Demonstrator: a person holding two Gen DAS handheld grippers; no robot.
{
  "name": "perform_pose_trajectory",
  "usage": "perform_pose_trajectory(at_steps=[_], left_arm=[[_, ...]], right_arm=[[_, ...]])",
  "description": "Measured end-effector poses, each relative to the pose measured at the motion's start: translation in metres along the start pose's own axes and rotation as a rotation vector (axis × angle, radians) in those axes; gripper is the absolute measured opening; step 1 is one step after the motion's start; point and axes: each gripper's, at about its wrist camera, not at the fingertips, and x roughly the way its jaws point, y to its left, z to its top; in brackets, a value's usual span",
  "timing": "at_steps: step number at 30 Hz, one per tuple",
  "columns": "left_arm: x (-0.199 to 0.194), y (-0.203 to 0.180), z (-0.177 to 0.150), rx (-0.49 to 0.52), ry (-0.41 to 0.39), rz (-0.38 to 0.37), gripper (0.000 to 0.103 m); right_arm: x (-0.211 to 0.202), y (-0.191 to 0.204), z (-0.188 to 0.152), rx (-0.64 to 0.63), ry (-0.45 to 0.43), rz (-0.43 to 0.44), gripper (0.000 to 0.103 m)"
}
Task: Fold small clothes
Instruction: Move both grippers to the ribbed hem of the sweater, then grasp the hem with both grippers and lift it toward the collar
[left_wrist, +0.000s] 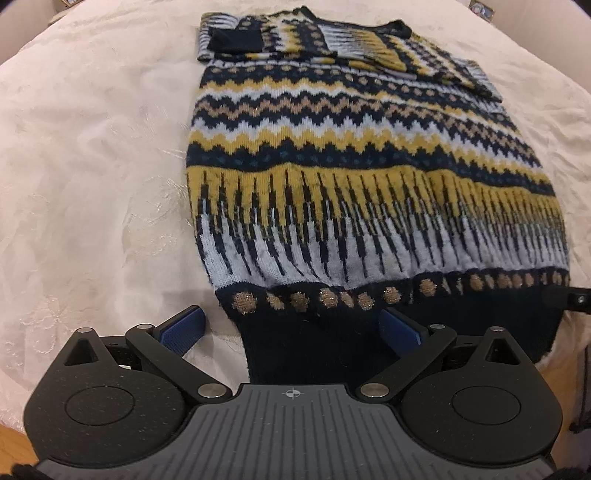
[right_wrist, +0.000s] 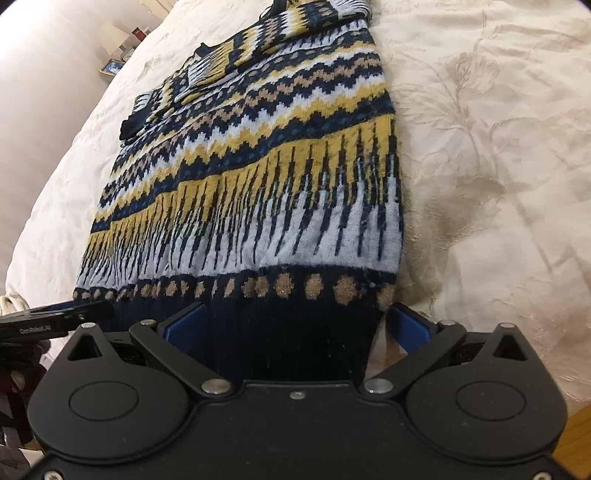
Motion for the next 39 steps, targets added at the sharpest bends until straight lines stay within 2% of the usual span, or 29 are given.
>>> perform_pose_trajectory(at_steps=[2, 8, 9, 12, 14, 15, 16, 17, 19, 21, 24, 30, 39], left_arm=[[0.003, 0.001, -0.001, -0.001, 0.006, -0.004, 0.100], [0.000, 0.013, -0.002, -0.056, 0.000, -0.040, 0.073], [-0.002, 0.014, -0.002, -0.053, -0.004, -0.043, 0.065], [-0.006, 0.016, -0.003, -0.055, -0.015, -0.047, 0.050], [-0.009, 0.017, -0.004, -0.063, -0.018, -0.056, 0.042], [-0.010, 0.018, -0.004, -0.065, -0.020, -0.056, 0.034], [-0.011, 0.017, -0.004, -0.066, -0.020, -0.052, 0.028], [-0.013, 0.017, -0.003, -0.068, -0.019, -0.057, 0.017], [-0.018, 0.020, -0.002, -0.086, -0.025, -0.080, 0.013], [-0.026, 0.025, 0.000, -0.112, -0.041, -0.107, 0.010], [-0.041, 0.030, 0.007, -0.152, -0.078, -0.146, 0.008], [-0.067, 0.035, 0.037, -0.197, -0.173, -0.179, 0.006], [-0.072, 0.050, 0.102, -0.255, -0.308, -0.183, 0.006]], right_arm=[[0.000, -0.004, 0.000, 0.015, -0.003, 0.024, 0.103], [-0.001, -0.003, -0.002, -0.016, 0.021, 0.047, 0.102], [-0.002, -0.002, -0.002, -0.023, 0.025, 0.039, 0.097], [-0.006, 0.000, -0.001, -0.024, 0.025, 0.003, 0.073], [-0.008, -0.004, 0.000, 0.010, 0.030, 0.019, 0.065], [-0.009, -0.006, 0.001, 0.026, 0.029, 0.032, 0.057], [-0.010, -0.008, 0.002, 0.037, 0.026, 0.031, 0.044], [-0.011, -0.009, 0.003, 0.044, 0.024, 0.030, 0.038], [-0.014, -0.012, 0.005, 0.061, 0.026, 0.059, 0.023], [-0.019, -0.012, 0.008, 0.067, 0.019, 0.094, 0.019], [-0.029, -0.010, 0.014, 0.075, -0.006, 0.148, 0.018], [-0.048, 0.001, 0.035, 0.086, -0.087, 0.212, 0.018], [-0.054, 0.003, 0.093, 0.148, -0.214, 0.238, 0.018]])
